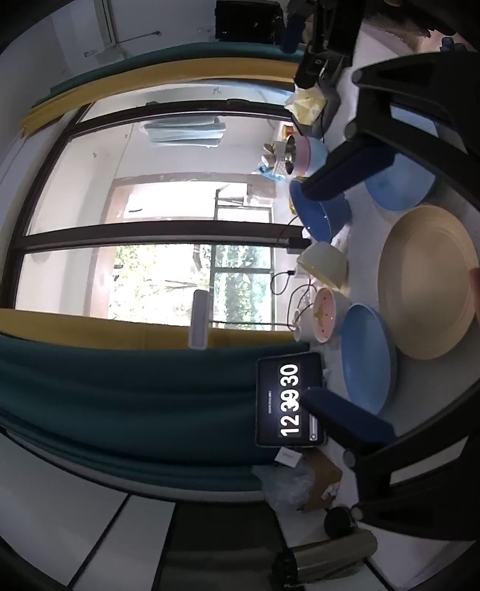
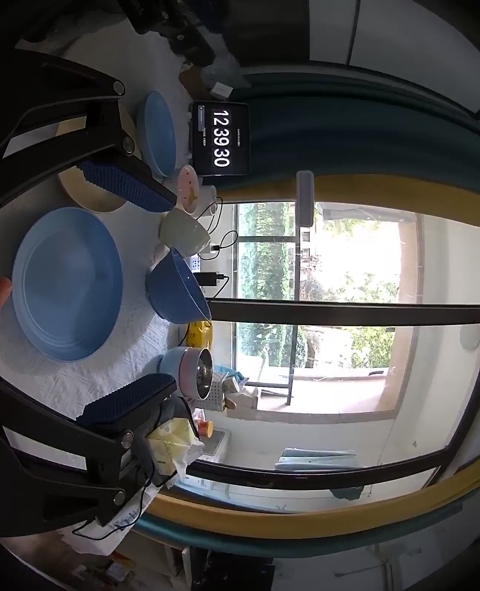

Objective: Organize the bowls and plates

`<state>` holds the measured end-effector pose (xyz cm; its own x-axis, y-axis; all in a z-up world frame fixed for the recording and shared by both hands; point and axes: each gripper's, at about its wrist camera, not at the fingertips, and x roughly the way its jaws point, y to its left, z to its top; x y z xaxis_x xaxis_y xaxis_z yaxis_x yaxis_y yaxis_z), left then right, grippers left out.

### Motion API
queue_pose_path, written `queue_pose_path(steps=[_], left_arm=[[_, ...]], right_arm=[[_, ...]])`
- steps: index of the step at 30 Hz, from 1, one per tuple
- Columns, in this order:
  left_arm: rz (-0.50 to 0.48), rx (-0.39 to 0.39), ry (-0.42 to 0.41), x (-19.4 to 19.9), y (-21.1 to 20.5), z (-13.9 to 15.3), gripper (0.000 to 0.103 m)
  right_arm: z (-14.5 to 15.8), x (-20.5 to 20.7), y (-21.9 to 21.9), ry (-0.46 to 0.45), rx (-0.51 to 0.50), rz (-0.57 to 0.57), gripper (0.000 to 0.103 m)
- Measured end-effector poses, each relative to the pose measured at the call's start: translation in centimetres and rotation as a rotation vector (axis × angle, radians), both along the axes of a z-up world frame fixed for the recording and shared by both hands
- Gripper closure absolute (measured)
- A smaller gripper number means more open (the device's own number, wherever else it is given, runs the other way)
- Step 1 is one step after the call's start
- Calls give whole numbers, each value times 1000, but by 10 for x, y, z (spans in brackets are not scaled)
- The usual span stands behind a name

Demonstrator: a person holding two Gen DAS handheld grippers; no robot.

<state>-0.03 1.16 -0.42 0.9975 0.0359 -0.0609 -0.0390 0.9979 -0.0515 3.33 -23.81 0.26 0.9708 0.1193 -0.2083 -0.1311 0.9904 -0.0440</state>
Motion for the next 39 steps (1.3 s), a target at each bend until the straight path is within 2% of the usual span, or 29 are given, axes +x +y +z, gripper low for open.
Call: queue_pose_path(steps=[39], left_arm=[[-5,11,0,-3,-6,-4,1]], right_arm=[[-7,4,4,22,21,4,12]])
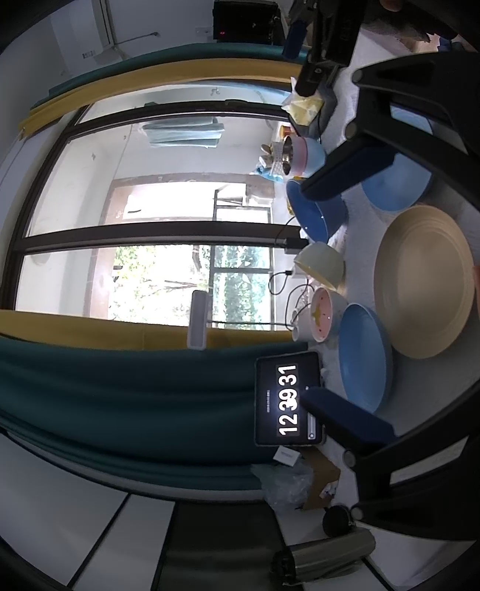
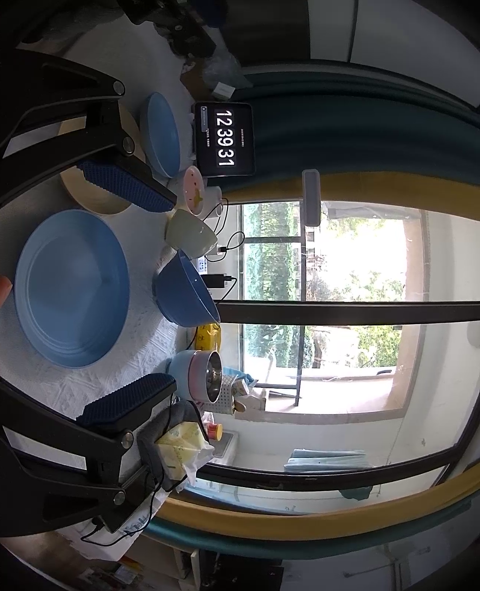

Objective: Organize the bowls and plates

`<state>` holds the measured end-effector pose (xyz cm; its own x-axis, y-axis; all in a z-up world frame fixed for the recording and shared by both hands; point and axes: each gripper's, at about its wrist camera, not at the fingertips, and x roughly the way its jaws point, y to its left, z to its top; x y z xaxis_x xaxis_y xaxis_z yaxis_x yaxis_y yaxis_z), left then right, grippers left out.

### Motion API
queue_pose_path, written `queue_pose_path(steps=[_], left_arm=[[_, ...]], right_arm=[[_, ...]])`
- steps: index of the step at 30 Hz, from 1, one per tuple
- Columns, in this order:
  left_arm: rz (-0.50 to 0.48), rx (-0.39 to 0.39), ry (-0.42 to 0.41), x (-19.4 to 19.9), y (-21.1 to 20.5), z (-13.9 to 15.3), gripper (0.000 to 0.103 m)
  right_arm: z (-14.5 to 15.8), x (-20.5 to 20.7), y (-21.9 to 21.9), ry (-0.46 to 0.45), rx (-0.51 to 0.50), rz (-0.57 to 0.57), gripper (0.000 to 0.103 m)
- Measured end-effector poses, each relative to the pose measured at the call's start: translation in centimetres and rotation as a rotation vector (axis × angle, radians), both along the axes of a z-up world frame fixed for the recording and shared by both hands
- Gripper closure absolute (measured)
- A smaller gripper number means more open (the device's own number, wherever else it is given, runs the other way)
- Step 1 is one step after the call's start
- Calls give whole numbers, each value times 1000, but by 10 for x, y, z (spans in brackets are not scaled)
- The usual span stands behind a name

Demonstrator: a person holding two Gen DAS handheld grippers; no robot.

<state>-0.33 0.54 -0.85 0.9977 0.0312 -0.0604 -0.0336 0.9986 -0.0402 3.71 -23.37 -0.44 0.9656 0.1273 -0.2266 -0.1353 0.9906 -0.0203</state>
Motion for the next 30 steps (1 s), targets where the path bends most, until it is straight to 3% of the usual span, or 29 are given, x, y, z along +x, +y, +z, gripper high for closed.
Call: queue_pose_path(steps=[30], left_arm=[[14,-21,16,1,9,-4,1]], right_arm=[[0,1,5,15,9,6,12]])
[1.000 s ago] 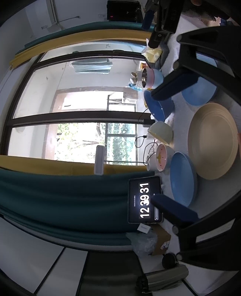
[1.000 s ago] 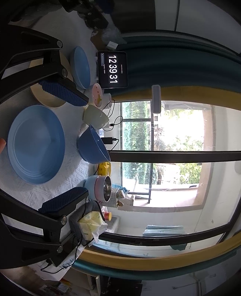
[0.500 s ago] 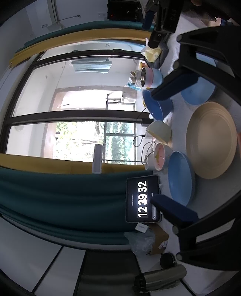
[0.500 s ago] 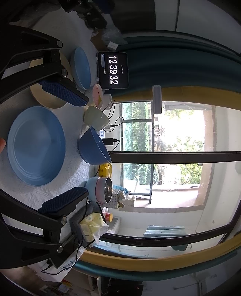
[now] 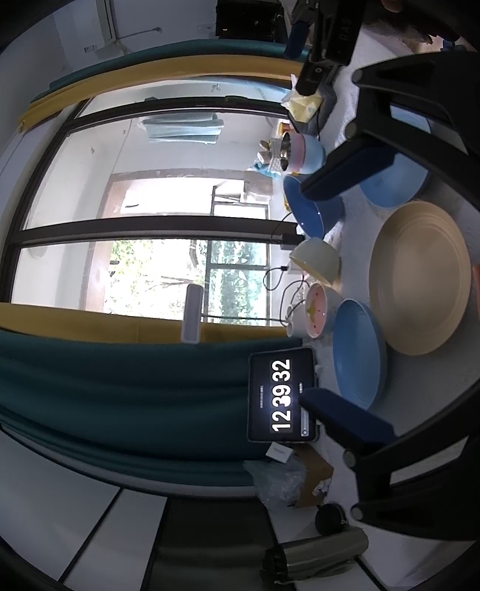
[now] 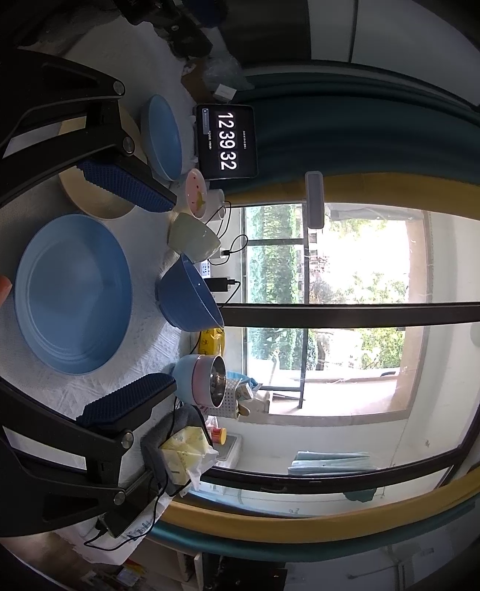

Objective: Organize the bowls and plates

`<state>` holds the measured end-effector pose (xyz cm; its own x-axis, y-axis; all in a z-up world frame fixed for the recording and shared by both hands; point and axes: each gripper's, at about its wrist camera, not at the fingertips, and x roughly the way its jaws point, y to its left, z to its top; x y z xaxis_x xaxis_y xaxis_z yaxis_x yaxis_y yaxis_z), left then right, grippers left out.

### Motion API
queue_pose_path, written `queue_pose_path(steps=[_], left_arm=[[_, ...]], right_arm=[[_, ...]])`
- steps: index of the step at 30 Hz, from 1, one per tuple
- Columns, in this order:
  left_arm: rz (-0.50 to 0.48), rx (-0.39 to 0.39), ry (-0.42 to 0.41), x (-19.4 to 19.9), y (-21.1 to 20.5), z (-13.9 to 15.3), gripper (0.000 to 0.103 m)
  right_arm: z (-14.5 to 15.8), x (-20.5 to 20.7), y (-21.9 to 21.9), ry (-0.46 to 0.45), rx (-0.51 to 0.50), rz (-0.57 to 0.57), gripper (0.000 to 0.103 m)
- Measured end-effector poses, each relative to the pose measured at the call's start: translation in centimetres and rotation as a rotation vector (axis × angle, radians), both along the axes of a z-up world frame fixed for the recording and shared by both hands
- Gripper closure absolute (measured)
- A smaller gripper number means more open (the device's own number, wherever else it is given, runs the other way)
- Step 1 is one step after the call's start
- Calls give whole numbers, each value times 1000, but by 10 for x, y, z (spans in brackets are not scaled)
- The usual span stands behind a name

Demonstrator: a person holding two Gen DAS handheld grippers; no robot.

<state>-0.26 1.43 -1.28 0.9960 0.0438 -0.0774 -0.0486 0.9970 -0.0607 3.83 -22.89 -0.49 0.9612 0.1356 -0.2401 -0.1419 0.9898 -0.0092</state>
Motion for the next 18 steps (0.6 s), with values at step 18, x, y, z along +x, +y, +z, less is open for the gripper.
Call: queue_pose_path(steps=[18], left_arm=[[7,-3,5,-2,3,-1,1]], right_arm=[[-2,4,3,15,-3,6,12]])
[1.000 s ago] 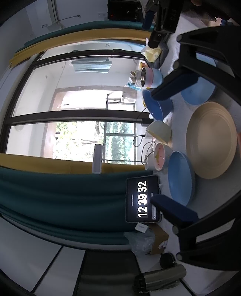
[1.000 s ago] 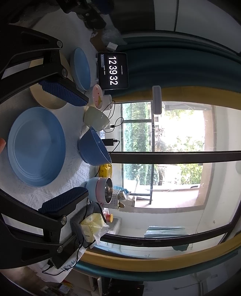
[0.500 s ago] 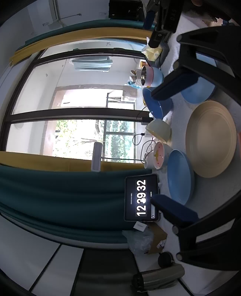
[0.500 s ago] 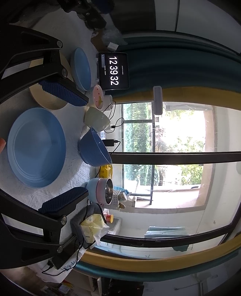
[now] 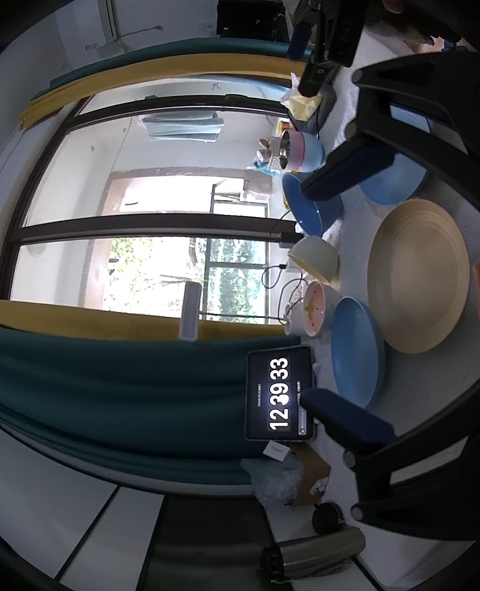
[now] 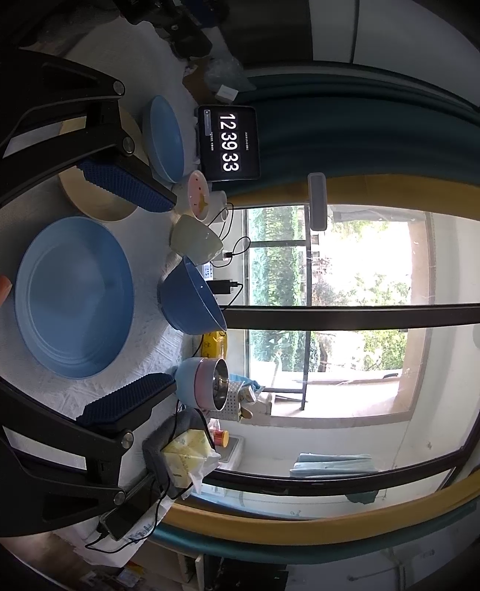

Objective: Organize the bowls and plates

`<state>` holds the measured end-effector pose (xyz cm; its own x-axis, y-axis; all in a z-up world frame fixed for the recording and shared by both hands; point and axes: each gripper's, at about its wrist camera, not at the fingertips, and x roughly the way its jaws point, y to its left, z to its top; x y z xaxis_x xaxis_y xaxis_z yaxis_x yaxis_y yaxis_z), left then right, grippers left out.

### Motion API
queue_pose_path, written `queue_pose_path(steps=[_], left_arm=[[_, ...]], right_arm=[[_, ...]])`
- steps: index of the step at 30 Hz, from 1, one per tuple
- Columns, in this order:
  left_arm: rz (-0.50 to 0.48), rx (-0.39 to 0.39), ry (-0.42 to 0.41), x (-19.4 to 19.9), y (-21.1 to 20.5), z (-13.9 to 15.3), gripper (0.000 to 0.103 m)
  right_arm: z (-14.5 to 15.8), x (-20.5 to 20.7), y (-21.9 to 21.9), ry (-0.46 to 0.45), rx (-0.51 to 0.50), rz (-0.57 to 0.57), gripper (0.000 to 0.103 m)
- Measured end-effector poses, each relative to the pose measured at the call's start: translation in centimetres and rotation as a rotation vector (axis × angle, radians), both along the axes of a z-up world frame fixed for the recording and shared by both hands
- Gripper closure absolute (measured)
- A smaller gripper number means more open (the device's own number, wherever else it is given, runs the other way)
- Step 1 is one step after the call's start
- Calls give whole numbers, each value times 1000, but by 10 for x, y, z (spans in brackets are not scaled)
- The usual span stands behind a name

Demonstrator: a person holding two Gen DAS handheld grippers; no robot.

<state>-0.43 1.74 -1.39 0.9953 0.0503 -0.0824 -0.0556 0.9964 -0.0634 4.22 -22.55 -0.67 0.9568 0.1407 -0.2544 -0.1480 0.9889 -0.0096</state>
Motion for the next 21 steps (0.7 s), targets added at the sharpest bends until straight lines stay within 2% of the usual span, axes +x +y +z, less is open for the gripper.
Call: queue_pose_path(steps=[10,14,21], left_arm=[[18,-6,9,3,2,-5,1],[39,-16,36,9,8,-11,1],[94,0,166,39,21,-39,1]], right_arm=[[-3,8,3,13,0,17,12],[-10,15,9,39,-1,36,12],[-35,44,29,124,4,98,12]])
